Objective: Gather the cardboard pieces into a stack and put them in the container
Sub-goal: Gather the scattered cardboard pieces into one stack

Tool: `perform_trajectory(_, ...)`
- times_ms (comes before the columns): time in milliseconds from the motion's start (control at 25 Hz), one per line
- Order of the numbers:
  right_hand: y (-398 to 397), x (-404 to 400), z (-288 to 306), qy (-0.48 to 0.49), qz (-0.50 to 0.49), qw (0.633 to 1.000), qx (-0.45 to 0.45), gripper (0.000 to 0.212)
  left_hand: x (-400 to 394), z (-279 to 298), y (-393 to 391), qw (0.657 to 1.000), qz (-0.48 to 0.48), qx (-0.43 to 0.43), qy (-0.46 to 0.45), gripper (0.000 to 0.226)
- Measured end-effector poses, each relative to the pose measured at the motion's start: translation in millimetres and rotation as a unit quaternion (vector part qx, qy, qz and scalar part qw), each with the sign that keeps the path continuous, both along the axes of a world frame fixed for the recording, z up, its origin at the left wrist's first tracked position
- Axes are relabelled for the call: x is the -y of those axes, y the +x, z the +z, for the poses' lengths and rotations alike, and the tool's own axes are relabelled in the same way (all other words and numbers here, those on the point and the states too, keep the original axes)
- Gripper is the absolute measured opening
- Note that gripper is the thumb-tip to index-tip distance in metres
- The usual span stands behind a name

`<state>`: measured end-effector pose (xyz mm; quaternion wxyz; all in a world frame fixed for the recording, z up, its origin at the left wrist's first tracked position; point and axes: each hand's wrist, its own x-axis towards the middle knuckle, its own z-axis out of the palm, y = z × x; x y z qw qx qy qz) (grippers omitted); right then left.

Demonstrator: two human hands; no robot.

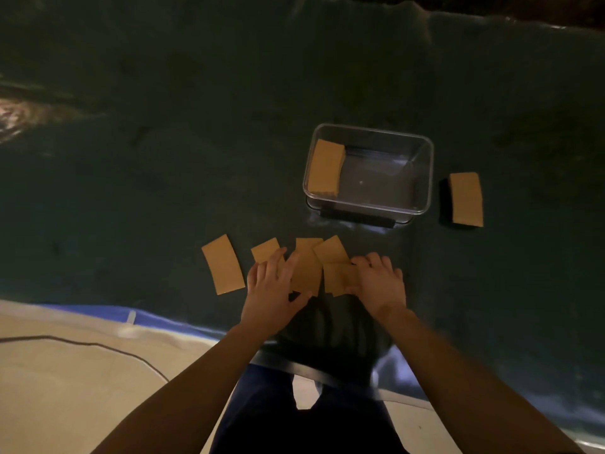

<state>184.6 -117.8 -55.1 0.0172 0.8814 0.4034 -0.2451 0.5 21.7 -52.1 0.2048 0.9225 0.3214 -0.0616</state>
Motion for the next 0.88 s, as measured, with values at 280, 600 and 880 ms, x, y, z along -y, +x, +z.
perform_trajectory(280, 7, 0, 2, 0.017, -0.093, 0.989, -0.118, 0.037, -11, -5, 16, 1.0, -0.012, -0.002, -0.026, 0.079)
perform_trajectory(600, 21, 7, 8, 0.172, -0.374, 0.874, -0.257, 0.021, -1, -6, 81, 0.985, 0.148, -0.037, -0.083, 0.057)
perform_trajectory(880, 15, 9, 6, 0.2, -0.388, 0.858, -0.27, 0.019, 17, -11, 102, 0.97, 0.223, -0.026, -0.094, 0.048)
